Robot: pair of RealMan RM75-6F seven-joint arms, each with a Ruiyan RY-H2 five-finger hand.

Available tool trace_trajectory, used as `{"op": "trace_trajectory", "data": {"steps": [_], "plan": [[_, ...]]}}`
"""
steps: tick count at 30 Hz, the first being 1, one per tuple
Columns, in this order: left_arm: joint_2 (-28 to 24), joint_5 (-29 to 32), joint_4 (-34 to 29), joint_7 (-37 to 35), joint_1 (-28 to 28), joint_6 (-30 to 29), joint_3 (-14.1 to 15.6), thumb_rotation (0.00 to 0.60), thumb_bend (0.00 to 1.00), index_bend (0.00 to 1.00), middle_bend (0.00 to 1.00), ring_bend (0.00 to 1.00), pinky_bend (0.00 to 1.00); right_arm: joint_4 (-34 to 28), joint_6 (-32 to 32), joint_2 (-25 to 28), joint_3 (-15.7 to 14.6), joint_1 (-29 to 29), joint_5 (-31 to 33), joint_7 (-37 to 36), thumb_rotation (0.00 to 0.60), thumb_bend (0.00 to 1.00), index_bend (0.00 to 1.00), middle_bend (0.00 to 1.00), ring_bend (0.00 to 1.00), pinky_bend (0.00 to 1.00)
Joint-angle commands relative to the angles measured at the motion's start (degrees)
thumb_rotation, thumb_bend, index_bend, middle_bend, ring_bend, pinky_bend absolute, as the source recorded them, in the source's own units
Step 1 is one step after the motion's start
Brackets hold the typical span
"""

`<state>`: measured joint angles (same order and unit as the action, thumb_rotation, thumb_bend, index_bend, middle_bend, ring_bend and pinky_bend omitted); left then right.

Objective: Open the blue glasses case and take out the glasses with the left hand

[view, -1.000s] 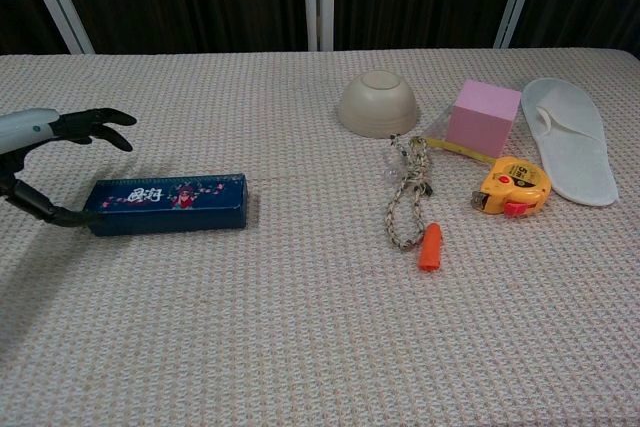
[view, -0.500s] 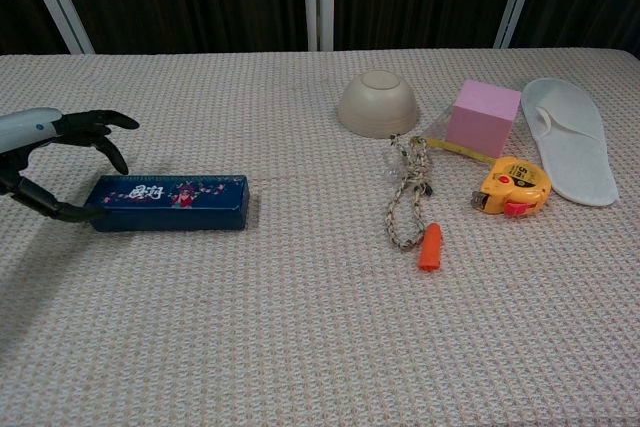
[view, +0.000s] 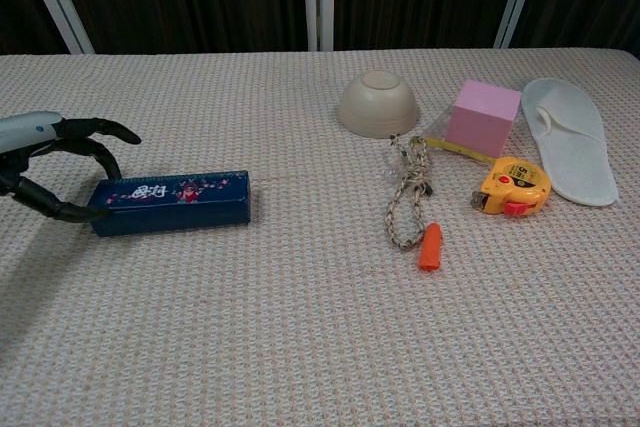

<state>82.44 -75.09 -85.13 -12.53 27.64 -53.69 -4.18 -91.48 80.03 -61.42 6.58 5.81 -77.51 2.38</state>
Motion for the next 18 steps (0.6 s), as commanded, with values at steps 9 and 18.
{"op": "trace_trajectory", "data": {"steps": [9, 18], "plan": [[-1.98, 2.58, -3.76, -9.5, 0.16, 3.56, -1.49, 0.6, 0.3, 0.19, 0.55, 0.2, 0.12, 0.1, -0.15, -0.12, -0.03, 0.09, 0.12, 0.26, 0.6, 0.21, 0.0, 0.0, 0.0, 0.0], [-4.62, 9.39, -7.53, -17.38, 0.71, 10.55, -3.11, 0.6, 0.29, 0.21, 0.58, 0.24, 0.13, -0.03, -0.43, -0.14, -0.13, 0.22, 0.17, 0.59, 0.6, 0.21, 0.0, 0.0, 0.0, 0.0]]}}
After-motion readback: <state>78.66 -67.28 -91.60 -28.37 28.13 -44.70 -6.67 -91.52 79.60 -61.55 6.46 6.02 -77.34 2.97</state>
